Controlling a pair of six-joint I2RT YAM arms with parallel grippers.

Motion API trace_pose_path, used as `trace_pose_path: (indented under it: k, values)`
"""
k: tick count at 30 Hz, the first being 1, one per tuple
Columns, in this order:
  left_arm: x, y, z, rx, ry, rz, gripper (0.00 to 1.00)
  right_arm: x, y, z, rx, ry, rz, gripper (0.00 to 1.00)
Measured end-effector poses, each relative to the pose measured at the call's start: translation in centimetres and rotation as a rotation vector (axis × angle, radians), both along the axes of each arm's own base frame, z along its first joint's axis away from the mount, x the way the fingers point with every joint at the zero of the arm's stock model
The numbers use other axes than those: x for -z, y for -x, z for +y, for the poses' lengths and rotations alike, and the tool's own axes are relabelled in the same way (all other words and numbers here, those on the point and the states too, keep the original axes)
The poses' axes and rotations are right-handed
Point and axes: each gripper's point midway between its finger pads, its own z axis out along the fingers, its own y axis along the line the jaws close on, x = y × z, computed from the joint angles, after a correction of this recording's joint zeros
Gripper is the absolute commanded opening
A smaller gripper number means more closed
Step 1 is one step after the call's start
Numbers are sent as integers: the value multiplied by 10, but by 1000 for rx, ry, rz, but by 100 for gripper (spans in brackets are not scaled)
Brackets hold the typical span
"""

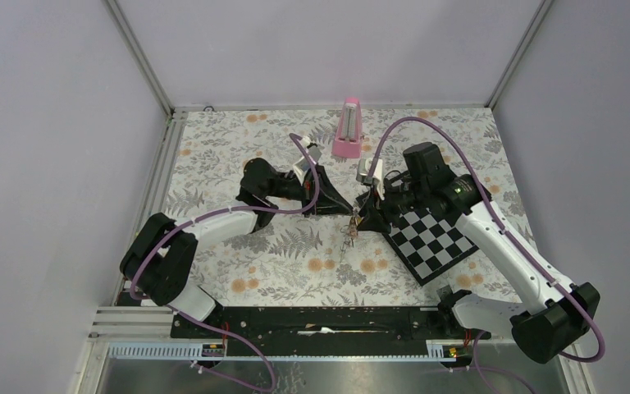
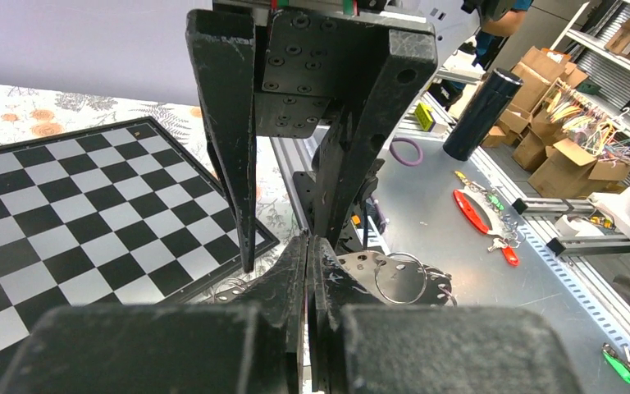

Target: Put the keys on the keyring

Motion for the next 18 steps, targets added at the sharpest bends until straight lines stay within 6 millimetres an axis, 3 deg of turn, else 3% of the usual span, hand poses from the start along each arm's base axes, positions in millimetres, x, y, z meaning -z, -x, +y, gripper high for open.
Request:
trace_pose_path:
  k: [6, 12, 18]
  values:
    - [-8, 1, 0, -2, 27, 6, 0, -7, 3, 6, -31, -42, -1, 44]
    - [-9, 0, -1, -9, 42, 23, 0, -8, 3, 10, -45, -68, 12, 20]
    - [-7, 0, 0, -21, 47, 54, 0, -2, 3, 14, -52, -79, 37, 17]
